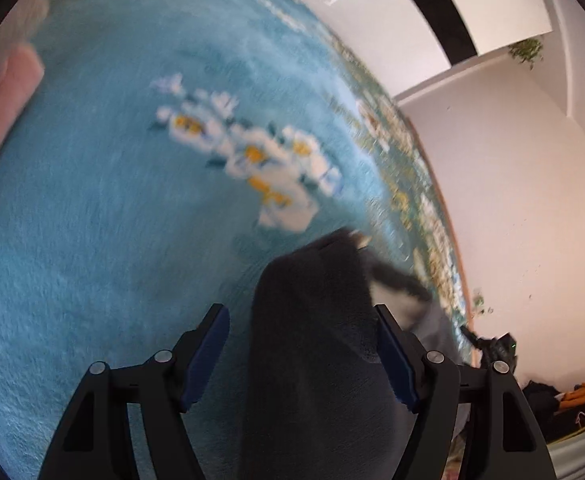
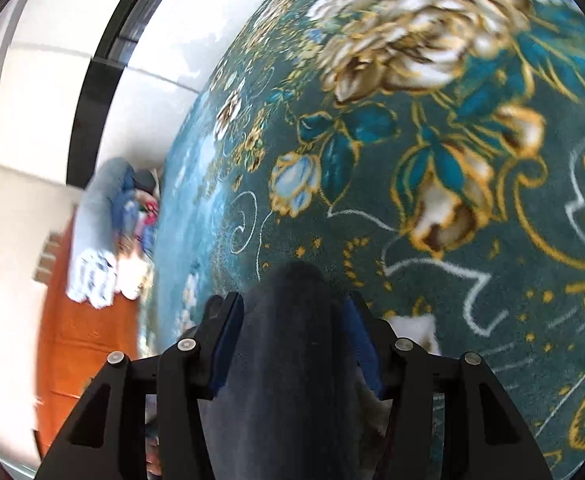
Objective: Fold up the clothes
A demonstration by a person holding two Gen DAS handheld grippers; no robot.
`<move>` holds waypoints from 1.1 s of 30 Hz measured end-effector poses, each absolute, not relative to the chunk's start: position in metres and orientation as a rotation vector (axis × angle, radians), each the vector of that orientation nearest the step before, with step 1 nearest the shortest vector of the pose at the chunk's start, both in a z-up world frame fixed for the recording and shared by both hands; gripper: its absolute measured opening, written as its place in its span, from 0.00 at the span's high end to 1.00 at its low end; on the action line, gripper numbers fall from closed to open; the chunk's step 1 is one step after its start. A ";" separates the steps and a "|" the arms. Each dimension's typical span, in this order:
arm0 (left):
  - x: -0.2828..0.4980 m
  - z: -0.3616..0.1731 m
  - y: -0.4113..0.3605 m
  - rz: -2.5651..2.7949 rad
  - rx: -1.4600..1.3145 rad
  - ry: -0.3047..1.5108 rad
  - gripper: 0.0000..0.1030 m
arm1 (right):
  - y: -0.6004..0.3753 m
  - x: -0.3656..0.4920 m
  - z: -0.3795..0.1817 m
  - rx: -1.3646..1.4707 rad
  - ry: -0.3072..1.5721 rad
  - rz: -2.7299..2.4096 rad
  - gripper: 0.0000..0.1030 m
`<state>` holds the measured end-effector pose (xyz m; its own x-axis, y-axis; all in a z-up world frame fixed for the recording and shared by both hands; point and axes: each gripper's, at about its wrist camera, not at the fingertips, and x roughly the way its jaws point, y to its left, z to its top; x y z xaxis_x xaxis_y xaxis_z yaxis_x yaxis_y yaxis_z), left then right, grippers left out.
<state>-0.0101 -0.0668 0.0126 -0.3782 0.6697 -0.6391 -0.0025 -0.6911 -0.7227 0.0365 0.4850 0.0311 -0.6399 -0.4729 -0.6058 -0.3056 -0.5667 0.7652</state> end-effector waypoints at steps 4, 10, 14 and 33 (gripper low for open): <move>0.002 0.001 -0.076 2.042 -1.376 -1.005 0.27 | 0.489 0.046 0.026 1.252 -1.432 -2.347 0.46; 0.014 0.005 -0.089 2.009 -1.294 -1.095 0.22 | 0.482 0.041 0.038 1.183 -1.377 -2.348 0.46; 0.023 -0.009 -0.096 1.985 -1.295 -1.155 0.22 | 0.465 0.038 0.042 1.275 -1.226 -2.404 0.56; 0.022 -0.008 -0.094 2.154 -1.366 -1.072 0.89 | 0.470 0.057 0.030 1.335 -1.217 -2.502 0.89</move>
